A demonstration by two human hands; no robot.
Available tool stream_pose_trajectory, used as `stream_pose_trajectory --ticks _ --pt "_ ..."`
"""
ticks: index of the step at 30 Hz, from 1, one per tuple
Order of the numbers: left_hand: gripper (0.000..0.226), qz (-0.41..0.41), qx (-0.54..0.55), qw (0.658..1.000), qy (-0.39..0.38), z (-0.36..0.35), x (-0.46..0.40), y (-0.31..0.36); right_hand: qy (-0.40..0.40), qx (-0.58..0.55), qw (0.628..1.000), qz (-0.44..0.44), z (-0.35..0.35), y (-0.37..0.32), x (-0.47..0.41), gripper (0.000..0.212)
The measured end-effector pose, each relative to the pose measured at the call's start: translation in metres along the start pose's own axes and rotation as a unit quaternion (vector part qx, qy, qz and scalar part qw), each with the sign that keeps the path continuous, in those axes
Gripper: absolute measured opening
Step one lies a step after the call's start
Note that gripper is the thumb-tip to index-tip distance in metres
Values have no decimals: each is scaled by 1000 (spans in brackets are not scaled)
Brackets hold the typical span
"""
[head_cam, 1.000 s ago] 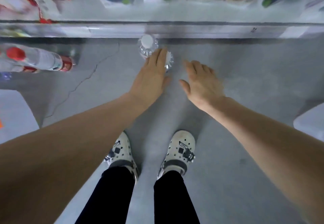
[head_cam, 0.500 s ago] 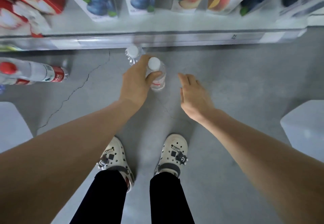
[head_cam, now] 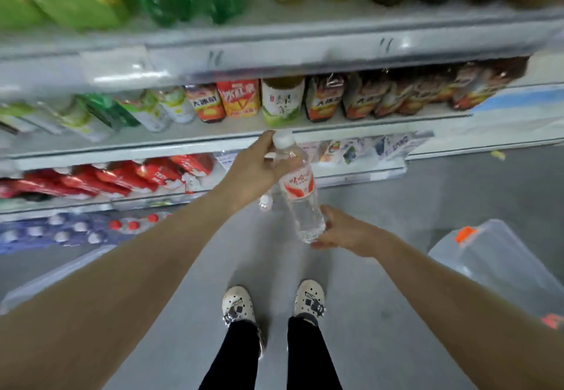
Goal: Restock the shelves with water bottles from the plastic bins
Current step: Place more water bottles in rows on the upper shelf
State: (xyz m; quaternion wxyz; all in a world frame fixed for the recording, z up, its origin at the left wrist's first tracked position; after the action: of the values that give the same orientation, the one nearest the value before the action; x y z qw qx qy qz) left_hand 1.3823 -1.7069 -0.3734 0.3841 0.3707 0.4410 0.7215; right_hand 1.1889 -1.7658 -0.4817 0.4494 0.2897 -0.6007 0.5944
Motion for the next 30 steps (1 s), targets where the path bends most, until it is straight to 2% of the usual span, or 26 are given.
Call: stream_pose_trajectory --ticks 2,3,7,10,12,15,19,23,25,28,30 --pt "60 -12 7 1000 4 25 17 48 2 -12 999 30 9 -41 58 70" --pt "61 -23 -1 1000 4 35 27 73 2 -14 999 47 15 -57 86 64" --pt "45 -90 -46 994 43 77 66 169 61 36 992 107 38 -122 176 64" --pt "53 -169 -60 980 88 119 91 249 95 108 976 166 44 -179 241 62" --pt "63 -221 -72 966 115 150 104 304 133 173 951 217 42 -224 290 58" --pt "71 -277 -103 943 152 198 122 387 240 289 882 284 41 -290 362 56" --pt "67 -359 -144 902 191 252 153 495 357 339 795 354 38 -367 454 51" --pt "61 -414 -153 870 219 294 179 587 491 402 649 419 44 -424 542 56" --pt "58 -435 -148 857 233 311 183 626 538 410 588 444 54 -446 581 56" --pt "59 -445 -123 846 265 337 182 671 603 395 495 485 73 -477 636 46" --pt "63 -442 -124 842 283 351 176 690 636 379 452 497 91 -500 664 45"
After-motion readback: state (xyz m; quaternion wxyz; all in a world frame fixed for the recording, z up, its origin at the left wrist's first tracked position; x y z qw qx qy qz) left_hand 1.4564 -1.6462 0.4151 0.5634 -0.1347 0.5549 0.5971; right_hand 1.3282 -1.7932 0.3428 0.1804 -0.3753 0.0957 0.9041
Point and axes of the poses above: each hand's wrist, its own x-axis away from the middle knuckle, its own z-axis out of the back of the hand, y = z × x, the point moved 6 cm from there along -x, towards the middle knuckle, and after that the axes turned 9 degrees about -z, right-handed, at the moved point
